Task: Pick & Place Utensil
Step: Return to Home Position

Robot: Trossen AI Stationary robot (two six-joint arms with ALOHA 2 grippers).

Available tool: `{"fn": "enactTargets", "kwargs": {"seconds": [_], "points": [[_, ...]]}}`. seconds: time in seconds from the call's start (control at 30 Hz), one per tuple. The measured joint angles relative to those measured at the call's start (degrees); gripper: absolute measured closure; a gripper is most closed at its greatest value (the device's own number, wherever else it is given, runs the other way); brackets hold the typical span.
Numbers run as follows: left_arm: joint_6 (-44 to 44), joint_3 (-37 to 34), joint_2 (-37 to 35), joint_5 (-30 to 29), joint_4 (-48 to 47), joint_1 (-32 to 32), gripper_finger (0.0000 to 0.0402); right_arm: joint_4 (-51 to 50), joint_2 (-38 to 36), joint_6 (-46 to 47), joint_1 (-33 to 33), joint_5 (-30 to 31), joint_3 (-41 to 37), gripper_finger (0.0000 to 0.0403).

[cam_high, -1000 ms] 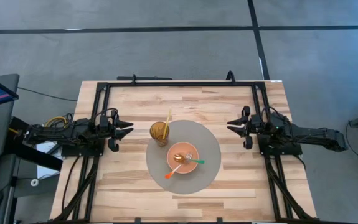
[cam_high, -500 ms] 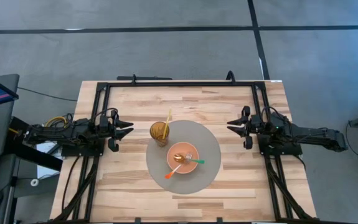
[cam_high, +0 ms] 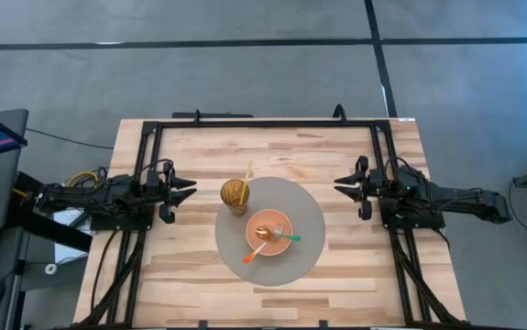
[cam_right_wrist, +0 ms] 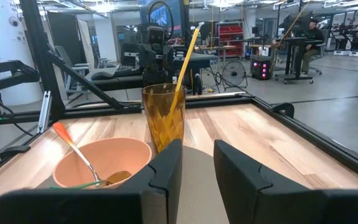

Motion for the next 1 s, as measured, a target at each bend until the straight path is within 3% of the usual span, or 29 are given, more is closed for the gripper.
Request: {"fn": "enactTargets", "kwargs": {"seconds": [1.0], "points": [[0.0, 0.0, 0.0, 0.0, 0.2, 0.0, 0.0294, 0.0, 0.0, 0.0, 0.0, 0.0, 0.0, 0.0316]]}}
